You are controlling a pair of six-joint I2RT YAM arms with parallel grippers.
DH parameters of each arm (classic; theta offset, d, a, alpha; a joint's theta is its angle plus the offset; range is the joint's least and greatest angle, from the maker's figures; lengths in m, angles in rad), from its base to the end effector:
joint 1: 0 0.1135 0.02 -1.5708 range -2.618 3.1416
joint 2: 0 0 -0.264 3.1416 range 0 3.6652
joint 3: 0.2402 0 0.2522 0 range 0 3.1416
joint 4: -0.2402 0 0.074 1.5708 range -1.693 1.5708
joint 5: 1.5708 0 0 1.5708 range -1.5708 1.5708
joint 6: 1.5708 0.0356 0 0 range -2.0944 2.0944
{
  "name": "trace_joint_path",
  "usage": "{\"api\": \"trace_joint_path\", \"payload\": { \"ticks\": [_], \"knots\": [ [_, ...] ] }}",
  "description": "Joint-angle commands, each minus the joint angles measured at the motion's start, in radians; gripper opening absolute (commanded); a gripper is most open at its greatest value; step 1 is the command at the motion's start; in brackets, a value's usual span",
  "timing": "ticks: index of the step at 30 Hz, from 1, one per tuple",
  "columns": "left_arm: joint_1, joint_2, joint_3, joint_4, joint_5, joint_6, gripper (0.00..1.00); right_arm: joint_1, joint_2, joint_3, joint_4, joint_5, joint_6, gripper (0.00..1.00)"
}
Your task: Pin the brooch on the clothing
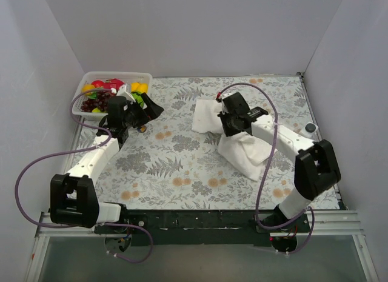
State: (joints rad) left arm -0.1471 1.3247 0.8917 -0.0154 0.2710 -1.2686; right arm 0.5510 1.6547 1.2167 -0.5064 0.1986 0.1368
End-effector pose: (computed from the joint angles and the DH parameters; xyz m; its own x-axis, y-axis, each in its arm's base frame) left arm 0.2962 -0.0535 0.2743 -0.4903 -0.8572 -0.1574 -0.2964 0.3338 -0.8948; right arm 0.3046 0.1790 0.2388 -0.7404 -0.2980 -0.6026 -0.3167 0.9453 -0.0784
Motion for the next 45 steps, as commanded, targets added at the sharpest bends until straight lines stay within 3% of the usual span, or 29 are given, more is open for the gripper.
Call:
{"api": "trace_joint_path", "payload": {
  "ticks": [1, 4, 8, 16, 17, 18, 19, 21, 25, 29, 35, 45],
  "knots": [
    [0.0, -0.051, 0.039, -0.073, -0.012, 0.072, 0.98, 0.056, -0.211, 0.125, 0.035, -0.339, -0.085, 0.01],
    [0.0, -0.059, 0.042, -0.08, 0.005, 0.09, 0.98, 0.056, -0.323, 0.152, 0.094, -0.398, -0.078, 0.01],
    [0.0, -0.059, 0.053, -0.078, 0.027, 0.103, 0.98, 0.043, -0.404, 0.164, 0.141, -0.239, -0.091, 0.01],
    [0.0, -0.055, 0.073, -0.075, 0.092, 0.127, 0.98, -0.121, -0.29, 0.112, 0.037, -0.07, -0.085, 0.02],
    [0.0, -0.053, 0.075, -0.075, 0.099, 0.129, 0.98, -0.135, -0.271, 0.121, 0.011, -0.045, -0.069, 0.21],
    [0.0, -0.055, 0.072, -0.077, 0.106, 0.132, 0.98, -0.155, -0.256, 0.132, -0.007, -0.028, -0.065, 0.61],
    [0.0, -0.052, 0.072, -0.075, 0.137, 0.133, 0.98, -0.157, -0.247, 0.139, -0.038, -0.009, -0.045, 0.78],
    [0.0, -0.039, 0.07, -0.077, 0.178, 0.135, 0.98, -0.158, -0.269, 0.115, -0.011, -0.023, -0.04, 0.9],
    [0.0, -0.004, 0.07, -0.08, 0.28, 0.118, 0.98, -0.154, -0.341, 0.053, 0.069, -0.162, -0.051, 0.92],
    [0.0, 0.013, 0.05, -0.081, 0.283, 0.083, 0.98, -0.093, -0.288, 0.081, -0.027, -0.24, -0.069, 0.92],
    [0.0, 0.045, 0.049, -0.08, 0.318, 0.074, 0.98, 0.03, -0.233, 0.05, -0.037, -0.208, -0.091, 0.91],
    [0.0, 0.094, 0.07, -0.092, 0.367, 0.038, 0.98, 0.151, -0.113, 0.081, -0.003, -0.16, -0.134, 0.79]
  ]
}}
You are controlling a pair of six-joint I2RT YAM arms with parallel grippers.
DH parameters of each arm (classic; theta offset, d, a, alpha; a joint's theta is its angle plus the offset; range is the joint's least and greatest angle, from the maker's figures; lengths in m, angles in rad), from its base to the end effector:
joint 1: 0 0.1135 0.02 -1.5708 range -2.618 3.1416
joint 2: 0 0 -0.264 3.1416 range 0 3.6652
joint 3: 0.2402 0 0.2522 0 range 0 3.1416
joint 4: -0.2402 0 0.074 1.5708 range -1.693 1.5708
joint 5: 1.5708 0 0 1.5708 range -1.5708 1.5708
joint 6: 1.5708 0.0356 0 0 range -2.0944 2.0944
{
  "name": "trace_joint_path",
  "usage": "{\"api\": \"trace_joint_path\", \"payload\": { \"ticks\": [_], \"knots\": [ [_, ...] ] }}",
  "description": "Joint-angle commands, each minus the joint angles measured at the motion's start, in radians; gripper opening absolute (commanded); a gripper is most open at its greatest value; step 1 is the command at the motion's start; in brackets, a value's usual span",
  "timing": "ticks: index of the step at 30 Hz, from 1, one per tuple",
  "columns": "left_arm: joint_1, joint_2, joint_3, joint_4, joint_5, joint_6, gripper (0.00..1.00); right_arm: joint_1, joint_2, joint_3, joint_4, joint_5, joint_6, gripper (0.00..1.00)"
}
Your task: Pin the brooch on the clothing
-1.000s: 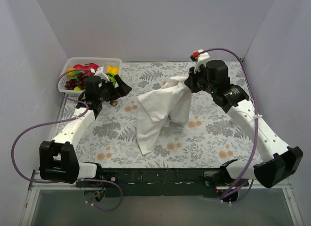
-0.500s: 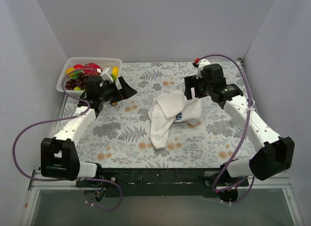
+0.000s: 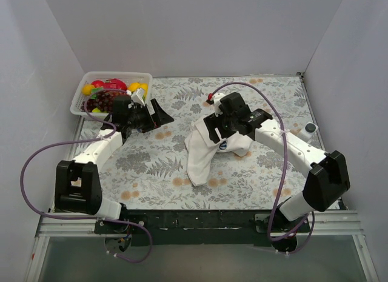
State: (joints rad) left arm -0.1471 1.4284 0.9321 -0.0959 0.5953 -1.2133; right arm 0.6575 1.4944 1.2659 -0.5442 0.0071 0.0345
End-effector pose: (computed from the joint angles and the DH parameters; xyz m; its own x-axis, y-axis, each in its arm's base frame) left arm 0.3061 -0.0655 0.2532 -0.7381 -0.6747 0.0029 -0.3137 0.3394 -0.8868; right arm 0.2618 0.2018 0.3032 -0.5732 -0.3989 -0.7158 -0.5877 0.8089 0.0197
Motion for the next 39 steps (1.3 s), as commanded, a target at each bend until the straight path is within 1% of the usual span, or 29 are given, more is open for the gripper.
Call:
{"api": "trace_joint_path", "payload": {
  "ticks": [1, 2, 5, 9, 13, 16, 17, 19, 21, 23, 25, 27, 28, 30, 31, 33, 34, 35, 36, 37, 39],
  "knots": [
    [0.0, -0.01, 0.022, -0.004, 0.038, -0.02, 0.98, 0.053, 0.062, 0.039, 0.032, 0.043, -0.031, 0.78],
    [0.0, -0.01, 0.01, -0.001, 0.037, -0.026, 0.98, 0.066, 0.081, 0.061, 0.021, 0.06, -0.031, 0.75],
    [0.0, -0.005, -0.004, 0.01, 0.046, -0.037, 0.98, 0.086, 0.142, 0.104, 0.01, 0.097, -0.031, 0.7],
    [0.0, 0.007, -0.007, 0.012, 0.051, -0.038, 0.98, 0.113, 0.22, 0.138, -0.002, 0.131, -0.013, 0.7],
    [0.0, 0.021, -0.007, 0.016, 0.05, -0.04, 0.98, 0.157, 0.285, 0.161, -0.031, 0.23, 0.005, 0.69],
    [0.0, 0.03, -0.004, 0.016, 0.057, -0.037, 0.98, 0.172, 0.32, 0.165, -0.043, 0.263, 0.016, 0.68],
    [0.0, 0.033, -0.006, 0.018, 0.055, -0.037, 0.98, 0.177, 0.331, 0.164, -0.04, 0.272, 0.018, 0.66],
    [0.0, 0.037, -0.006, 0.018, 0.054, -0.037, 0.98, 0.185, 0.342, 0.158, -0.04, 0.29, 0.016, 0.66],
    [0.0, 0.041, -0.01, 0.019, 0.054, -0.032, 0.98, 0.191, 0.365, 0.156, -0.045, 0.309, 0.018, 0.63],
    [0.0, 0.047, -0.01, 0.019, 0.051, -0.031, 0.98, 0.198, 0.389, 0.162, -0.066, 0.353, 0.025, 0.58],
    [0.0, 0.049, -0.012, 0.018, 0.049, -0.026, 0.98, 0.202, 0.398, 0.162, -0.079, 0.398, 0.033, 0.57],
    [0.0, 0.052, -0.012, 0.018, 0.047, -0.02, 0.98, 0.203, 0.408, 0.165, -0.088, 0.422, 0.038, 0.51],
    [0.0, 0.053, -0.013, 0.018, 0.047, -0.019, 0.98, 0.203, 0.408, 0.167, -0.094, 0.445, 0.042, 0.5],
    [0.0, 0.058, -0.012, 0.018, 0.047, -0.014, 0.98, 0.205, 0.399, 0.17, -0.091, 0.458, 0.042, 0.42],
    [0.0, 0.058, -0.013, 0.018, 0.047, -0.014, 0.98, 0.206, 0.395, 0.174, -0.094, 0.468, 0.039, 0.41],
    [0.0, 0.063, -0.013, 0.015, 0.055, -0.006, 0.98, 0.206, 0.386, 0.199, -0.103, 0.476, 0.038, 0.26],
    [0.0, 0.066, -0.013, 0.015, 0.061, -0.006, 0.98, 0.205, 0.386, 0.21, -0.112, 0.487, 0.036, 0.22],
    [0.0, 0.067, -0.016, 0.013, 0.063, -0.008, 0.98, 0.205, 0.38, 0.233, -0.12, 0.49, 0.035, 0.14],
    [0.0, 0.07, -0.016, 0.013, 0.069, -0.011, 0.98, 0.205, 0.379, 0.242, -0.126, 0.493, 0.03, 0.12],
    [-0.002, 0.072, -0.018, 0.013, 0.077, -0.018, 0.98, 0.205, 0.376, 0.251, -0.128, 0.499, 0.028, 0.09],
    [-0.008, 0.073, -0.029, 0.013, 0.081, -0.025, 0.98, 0.205, 0.366, 0.282, -0.128, 0.504, 0.015, 0.08]
  ]
}}
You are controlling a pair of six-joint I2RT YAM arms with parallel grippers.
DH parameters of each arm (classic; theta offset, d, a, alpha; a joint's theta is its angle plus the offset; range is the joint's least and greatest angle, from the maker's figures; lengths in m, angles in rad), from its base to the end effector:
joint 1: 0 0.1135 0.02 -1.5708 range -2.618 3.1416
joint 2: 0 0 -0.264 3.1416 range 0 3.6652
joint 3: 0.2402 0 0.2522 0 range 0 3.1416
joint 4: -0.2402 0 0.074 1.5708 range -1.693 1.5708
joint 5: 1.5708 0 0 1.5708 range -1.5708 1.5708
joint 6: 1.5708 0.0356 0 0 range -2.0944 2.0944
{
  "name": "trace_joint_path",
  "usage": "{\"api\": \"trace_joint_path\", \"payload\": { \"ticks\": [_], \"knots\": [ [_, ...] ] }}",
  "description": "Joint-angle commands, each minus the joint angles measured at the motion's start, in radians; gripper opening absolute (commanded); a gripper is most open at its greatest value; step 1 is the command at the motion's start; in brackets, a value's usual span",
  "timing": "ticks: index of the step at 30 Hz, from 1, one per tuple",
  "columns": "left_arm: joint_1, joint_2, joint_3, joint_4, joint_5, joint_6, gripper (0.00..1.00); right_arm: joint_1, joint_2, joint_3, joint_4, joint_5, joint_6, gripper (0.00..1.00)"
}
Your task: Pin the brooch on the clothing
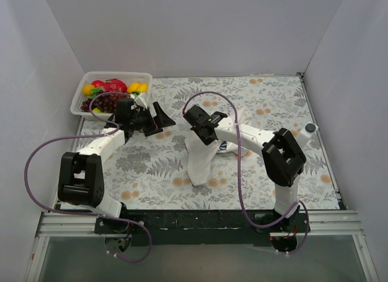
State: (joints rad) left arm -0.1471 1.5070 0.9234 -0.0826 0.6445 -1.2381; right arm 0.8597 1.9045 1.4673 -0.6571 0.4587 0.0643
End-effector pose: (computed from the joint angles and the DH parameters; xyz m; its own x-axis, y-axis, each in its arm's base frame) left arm 0.3146 -0.0682 0.2287 -0.7520 -0.6524 0.0942 -0.3869 0.3213 -0.8643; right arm 0.2746 0.2946 0.2195 -0.6139 -0.6244 -0.4830 -0.5084 0.7808 -0.3632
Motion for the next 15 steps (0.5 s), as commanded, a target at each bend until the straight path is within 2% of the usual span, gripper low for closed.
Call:
{"api": "trace_joint_path", "payload": {
  "ticks": [1, 2, 10, 15],
  "knots": [
    [-0.02, -0.007, -0.023, 0.0, 0.034, -0.003, 0.98, 0.002, -0.045, 0.091, -0.015, 0.058, -0.02, 0.04],
    [-0.028, -0.007, -0.027, -0.002, 0.034, -0.006, 0.98, 0.002, -0.048, 0.103, -0.015, 0.064, -0.026, 0.01],
    [-0.204, 0.002, -0.096, -0.029, -0.015, -0.09, 0.98, -0.034, -0.041, 0.235, -0.016, 0.071, -0.032, 0.01],
    [-0.272, -0.007, -0.162, -0.08, -0.003, -0.191, 0.98, -0.086, -0.042, 0.266, -0.022, 0.04, -0.024, 0.01]
  ]
}}
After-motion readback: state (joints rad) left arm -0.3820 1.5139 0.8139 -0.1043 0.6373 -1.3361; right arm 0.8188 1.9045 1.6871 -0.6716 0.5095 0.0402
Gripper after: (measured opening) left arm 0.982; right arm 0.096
